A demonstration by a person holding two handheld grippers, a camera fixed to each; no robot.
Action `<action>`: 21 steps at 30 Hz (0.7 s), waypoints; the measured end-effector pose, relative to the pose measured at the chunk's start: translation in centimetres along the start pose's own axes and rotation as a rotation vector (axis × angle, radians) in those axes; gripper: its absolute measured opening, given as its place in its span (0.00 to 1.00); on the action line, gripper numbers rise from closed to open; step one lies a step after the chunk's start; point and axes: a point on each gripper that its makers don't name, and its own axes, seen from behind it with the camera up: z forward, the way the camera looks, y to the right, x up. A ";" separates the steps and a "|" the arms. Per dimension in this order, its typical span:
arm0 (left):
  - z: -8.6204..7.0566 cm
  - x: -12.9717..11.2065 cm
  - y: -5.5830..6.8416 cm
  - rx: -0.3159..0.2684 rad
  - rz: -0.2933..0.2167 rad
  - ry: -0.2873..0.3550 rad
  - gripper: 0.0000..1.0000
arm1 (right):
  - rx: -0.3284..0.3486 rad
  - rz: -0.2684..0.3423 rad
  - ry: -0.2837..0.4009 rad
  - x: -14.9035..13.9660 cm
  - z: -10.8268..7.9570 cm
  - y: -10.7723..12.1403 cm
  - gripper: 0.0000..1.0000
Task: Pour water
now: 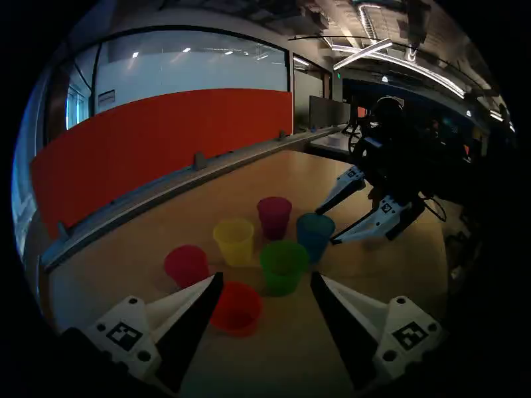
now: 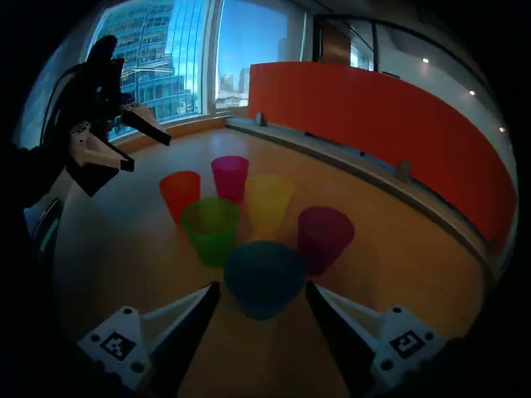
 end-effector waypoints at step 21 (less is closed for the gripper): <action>0.4 -0.4 -0.1 -0.003 -0.003 -0.009 0.98 | 0.009 0.000 -0.011 -0.2 2.1 0.2 1.00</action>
